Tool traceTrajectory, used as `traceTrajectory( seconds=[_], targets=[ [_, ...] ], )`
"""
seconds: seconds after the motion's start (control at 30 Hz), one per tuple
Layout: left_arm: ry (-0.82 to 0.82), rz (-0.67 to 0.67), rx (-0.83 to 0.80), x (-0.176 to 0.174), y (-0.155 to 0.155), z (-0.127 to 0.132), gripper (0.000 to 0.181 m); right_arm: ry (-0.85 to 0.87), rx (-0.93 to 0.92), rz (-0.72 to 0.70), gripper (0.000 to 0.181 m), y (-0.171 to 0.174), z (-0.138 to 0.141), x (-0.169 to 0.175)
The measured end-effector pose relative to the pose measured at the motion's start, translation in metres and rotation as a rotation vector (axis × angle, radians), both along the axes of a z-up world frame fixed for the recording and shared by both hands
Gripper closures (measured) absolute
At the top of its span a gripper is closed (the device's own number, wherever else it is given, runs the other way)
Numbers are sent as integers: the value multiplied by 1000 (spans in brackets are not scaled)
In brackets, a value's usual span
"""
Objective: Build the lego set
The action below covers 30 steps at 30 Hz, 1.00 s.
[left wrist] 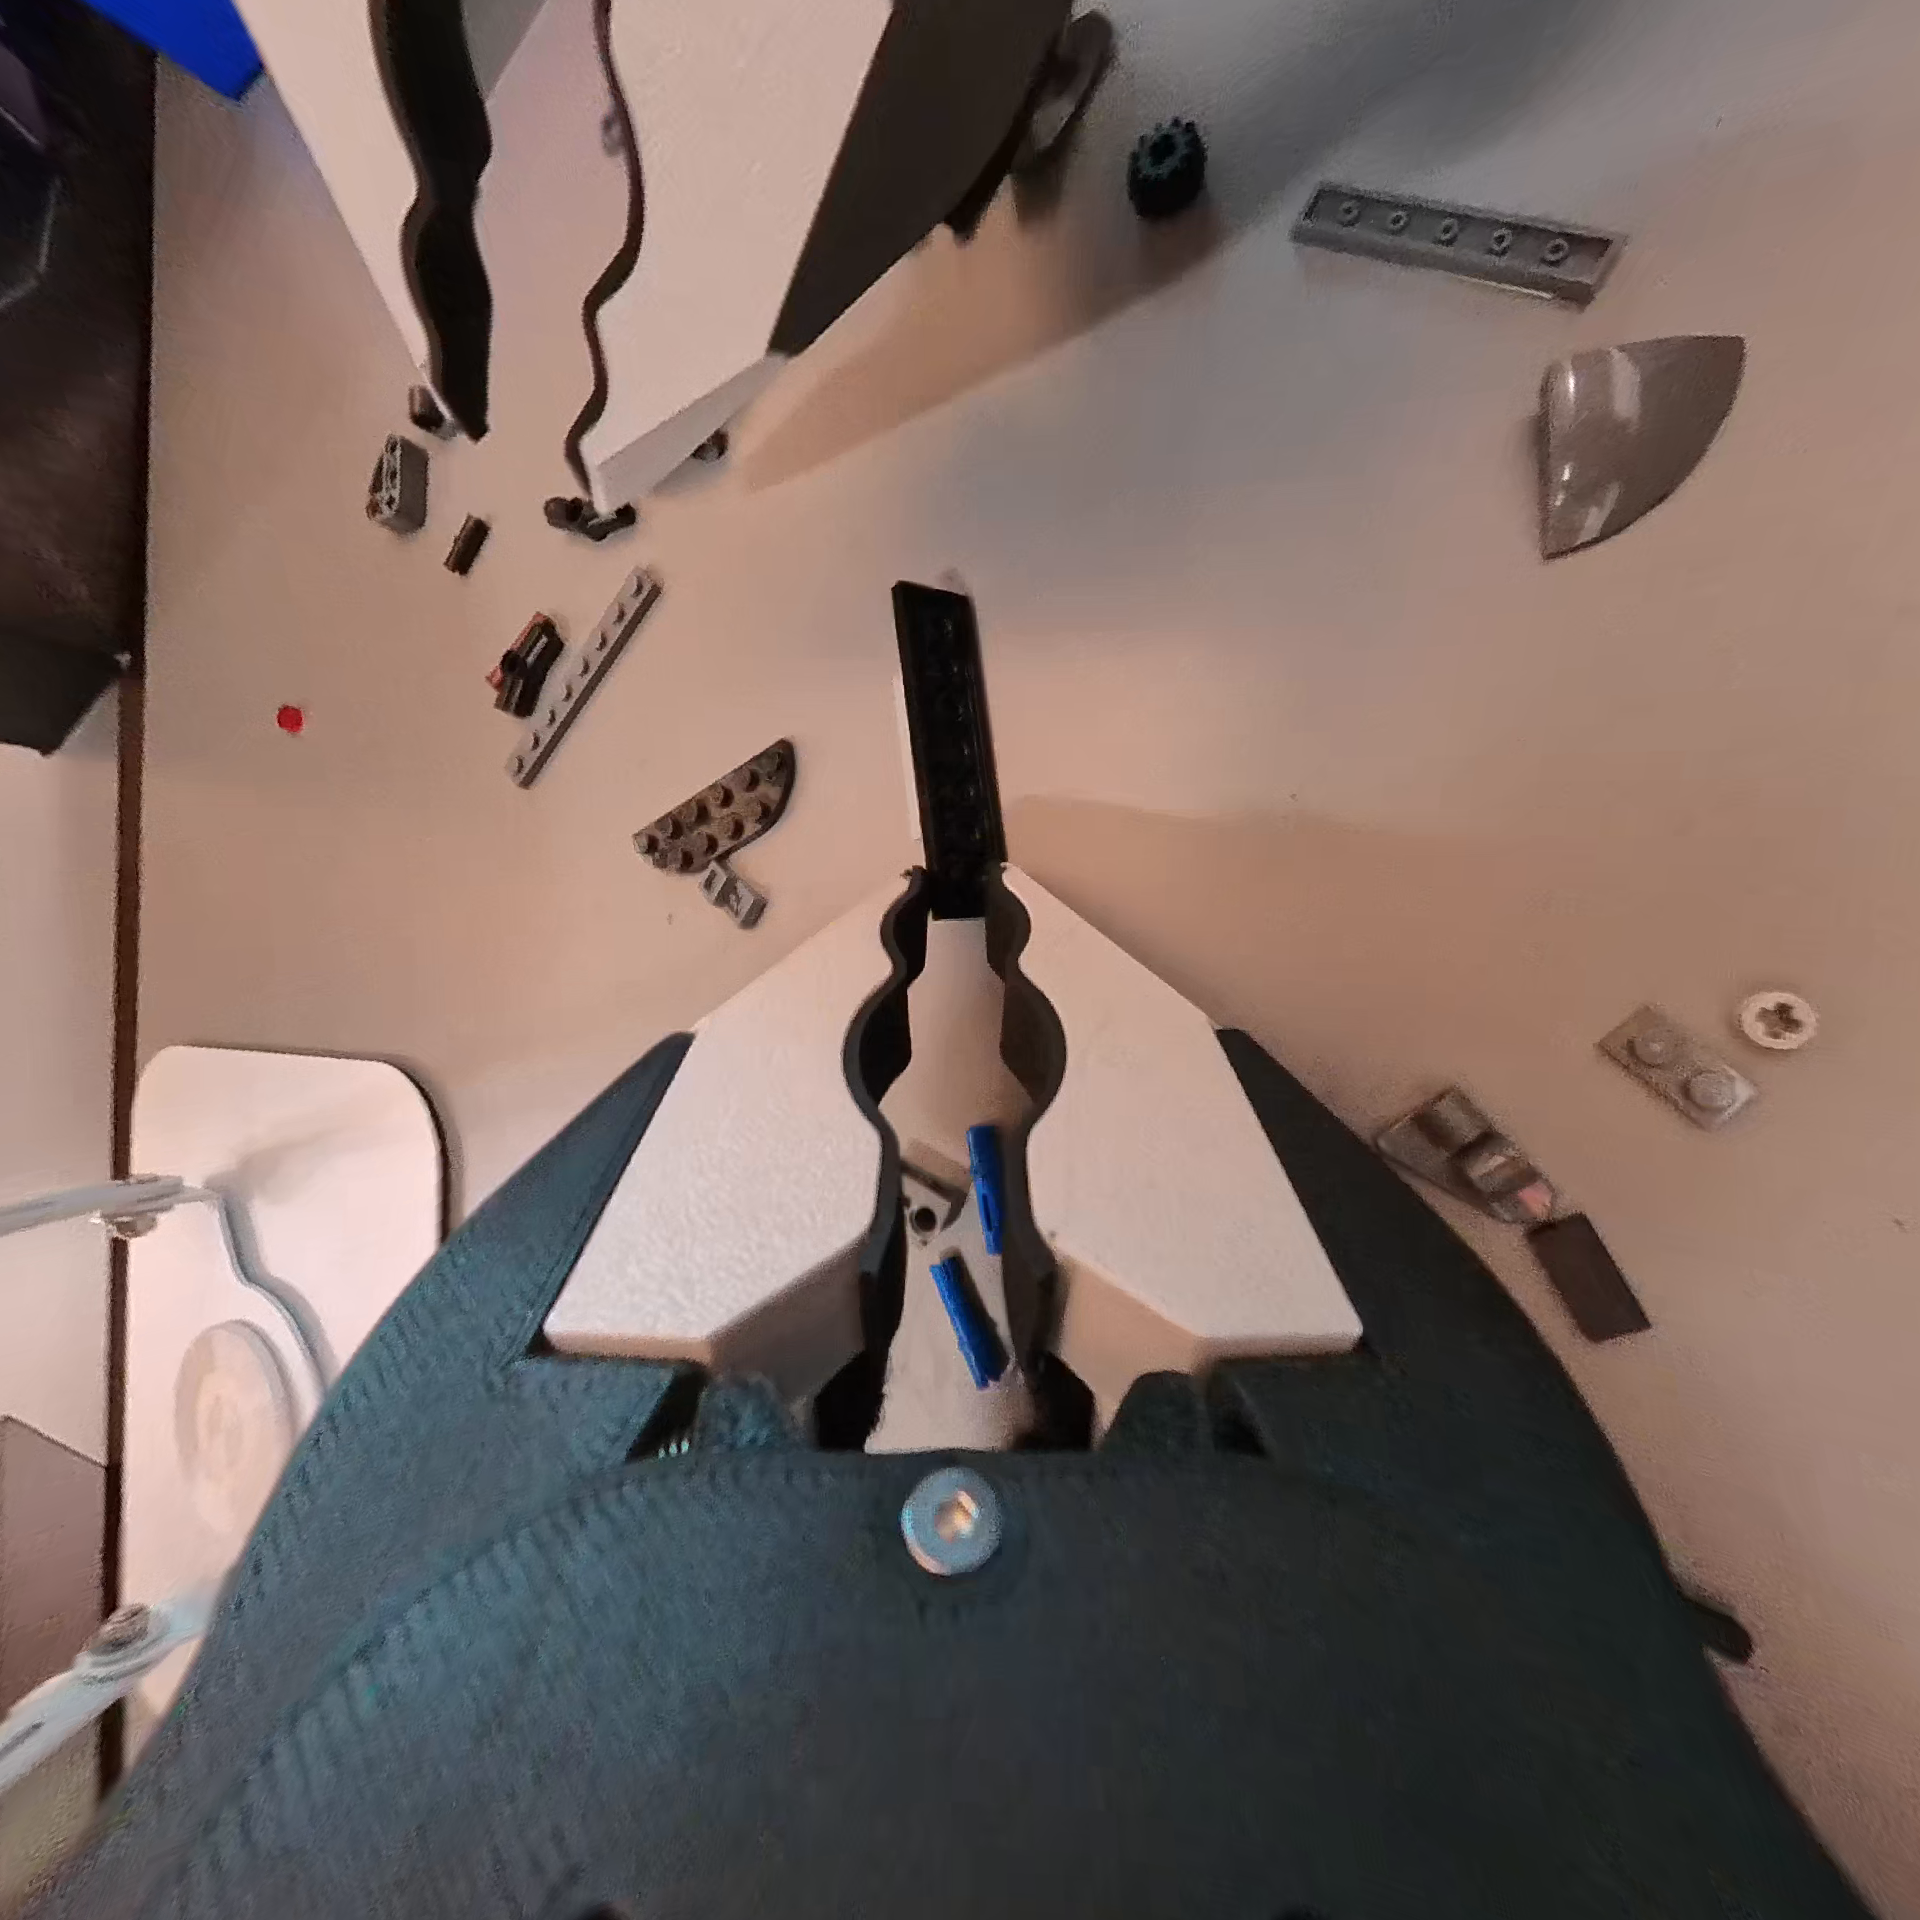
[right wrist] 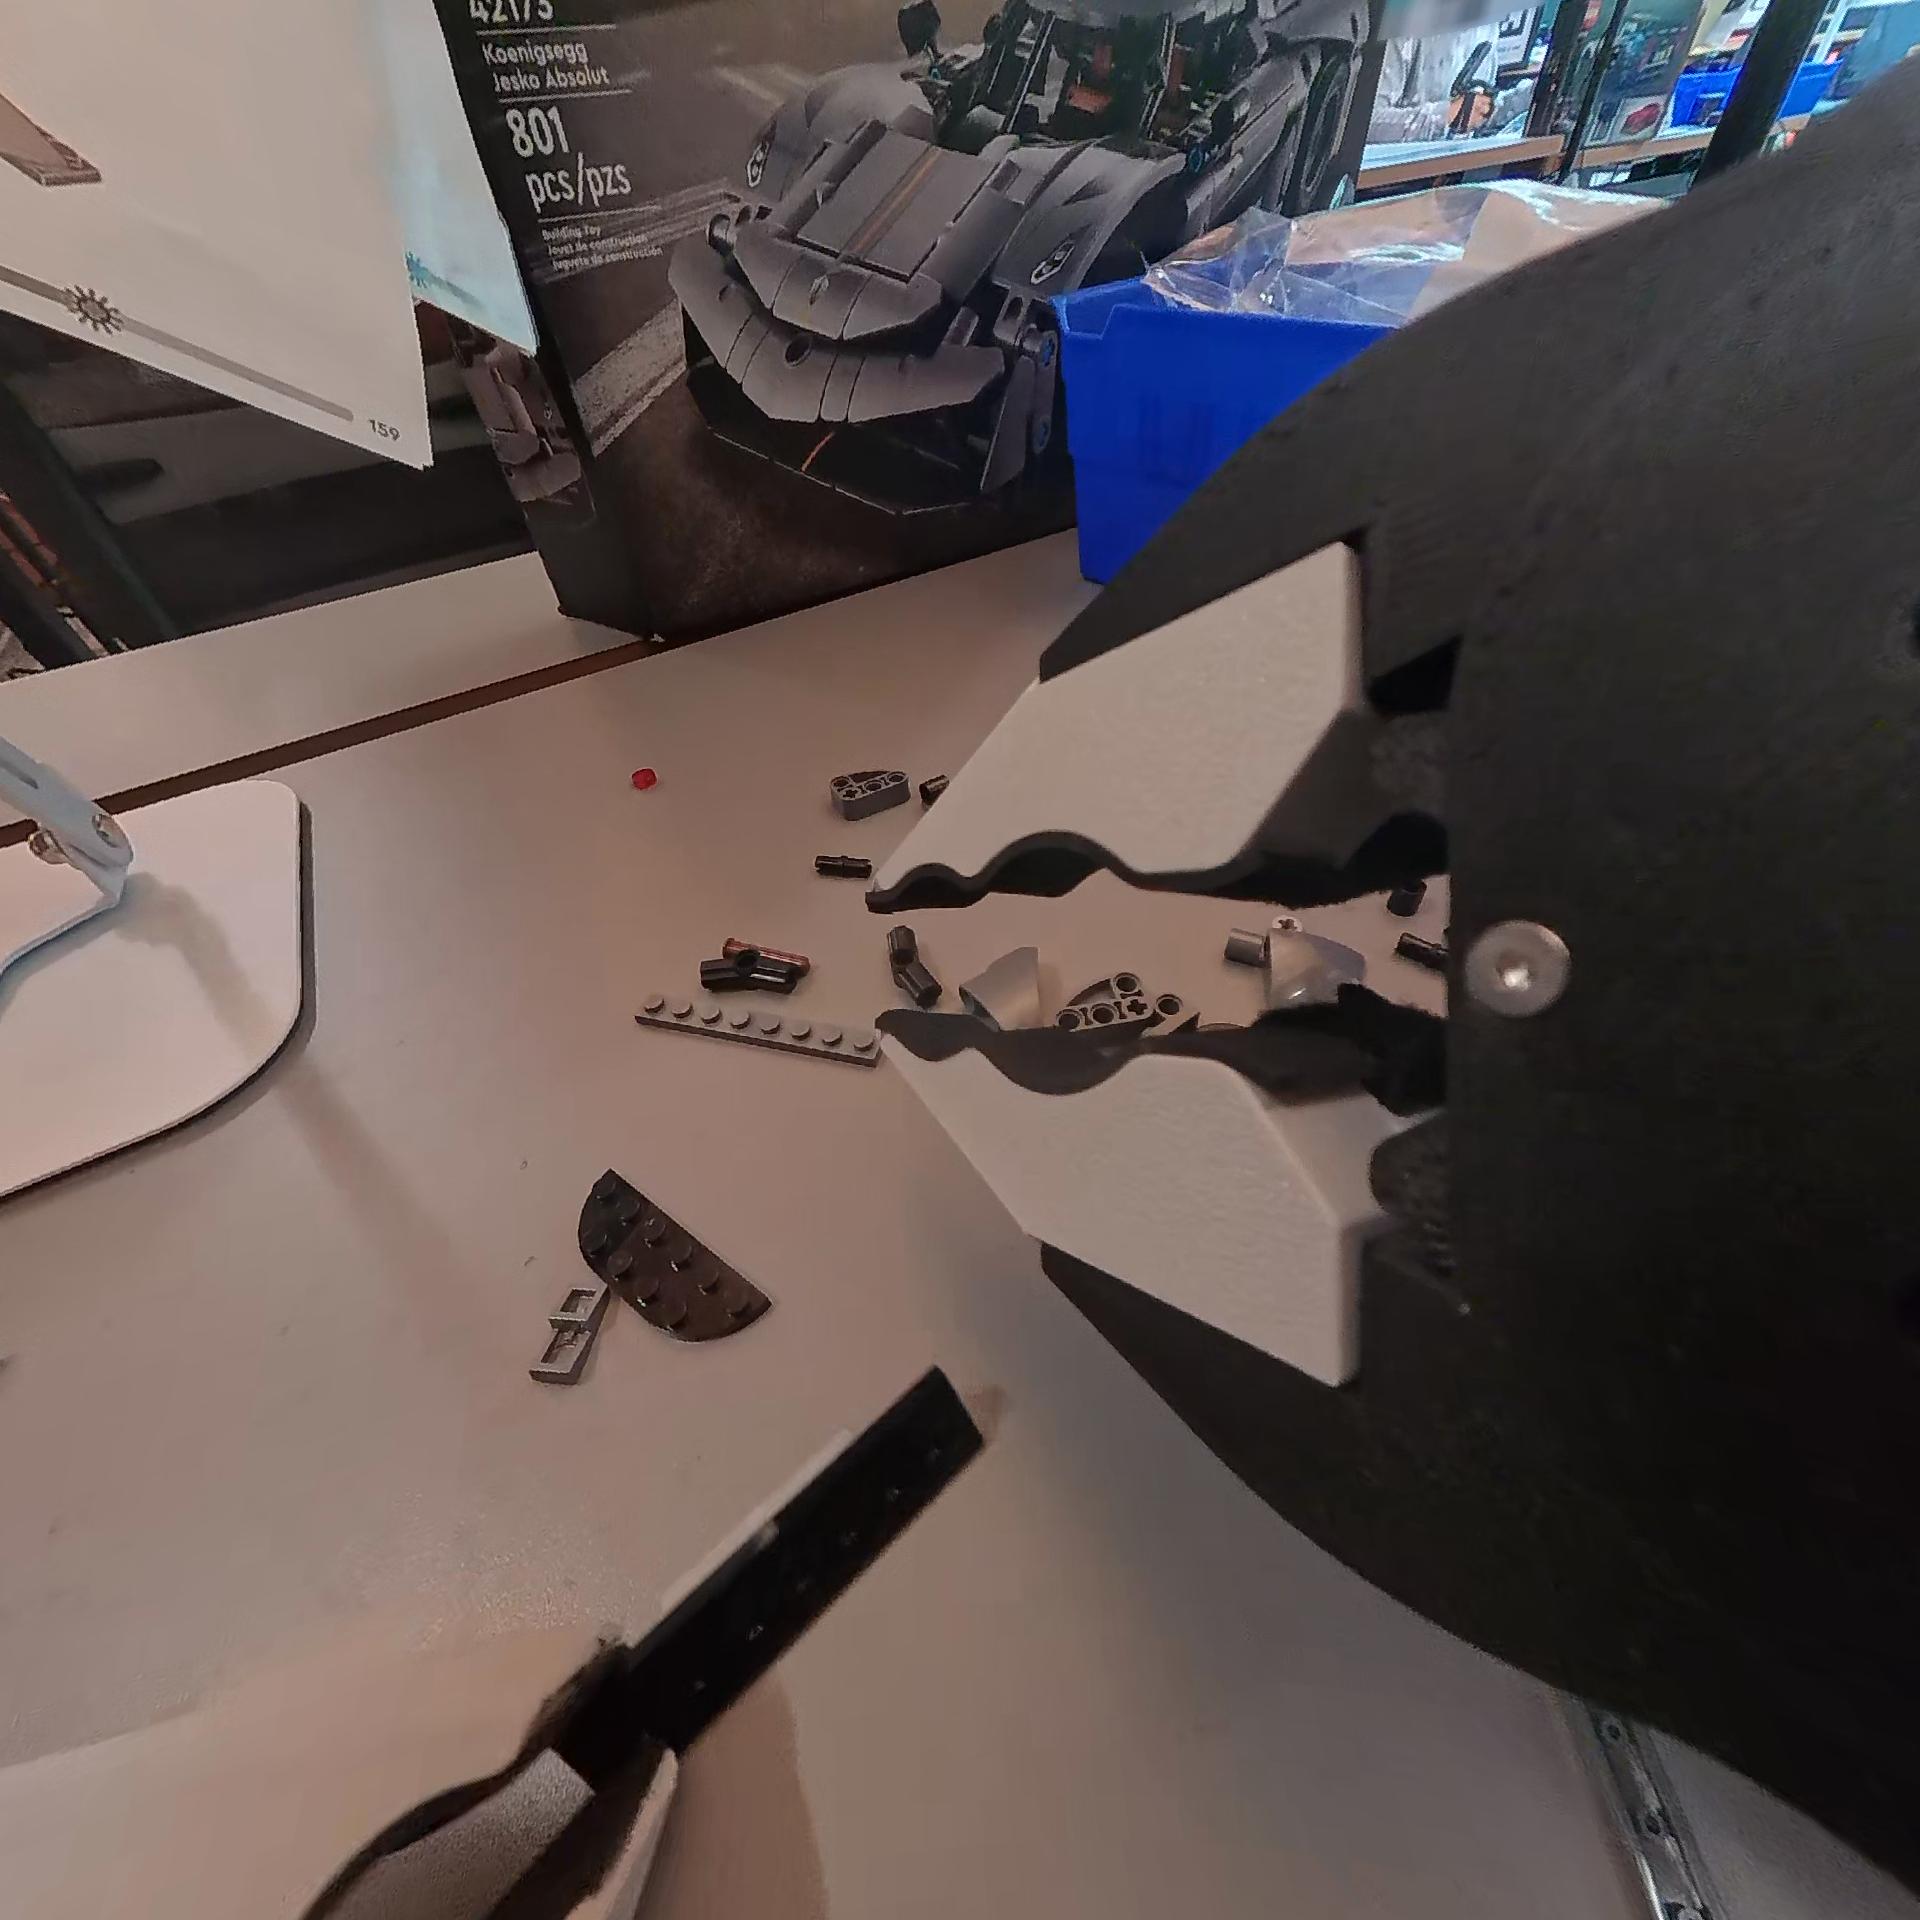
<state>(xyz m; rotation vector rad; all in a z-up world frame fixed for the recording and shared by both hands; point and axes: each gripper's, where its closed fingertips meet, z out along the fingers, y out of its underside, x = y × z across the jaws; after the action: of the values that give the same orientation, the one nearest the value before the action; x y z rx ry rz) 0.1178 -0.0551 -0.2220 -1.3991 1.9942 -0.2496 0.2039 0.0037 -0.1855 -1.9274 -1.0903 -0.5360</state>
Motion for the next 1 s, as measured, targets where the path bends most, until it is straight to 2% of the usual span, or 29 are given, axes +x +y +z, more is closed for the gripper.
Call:
traceTrajectory(
  seconds=[0.43, 0.73, 0.83, 0.93, 1.0],
  targets=[
    [35, -119, 59, 1, -22, 0, 166, 0, -9, 0, 163, 0, -2, 1],
    [22, -99, 52, 4, -23, 1, 172, 7, -17, 4, 163, 0, -3, 1],
    [37, -51, 165, 2, -6, 3, 175, 8, -18, 3, 163, 0, -3, 1],
    [68, 42, 334, -5, 27, 10, 181, 7, -20, 2, 163, 0, -4, 2],
    [95, 43, 392, -9, 33, 7, 181, 8, -19, 1, 163, 0, -4, 2]
  ],
)
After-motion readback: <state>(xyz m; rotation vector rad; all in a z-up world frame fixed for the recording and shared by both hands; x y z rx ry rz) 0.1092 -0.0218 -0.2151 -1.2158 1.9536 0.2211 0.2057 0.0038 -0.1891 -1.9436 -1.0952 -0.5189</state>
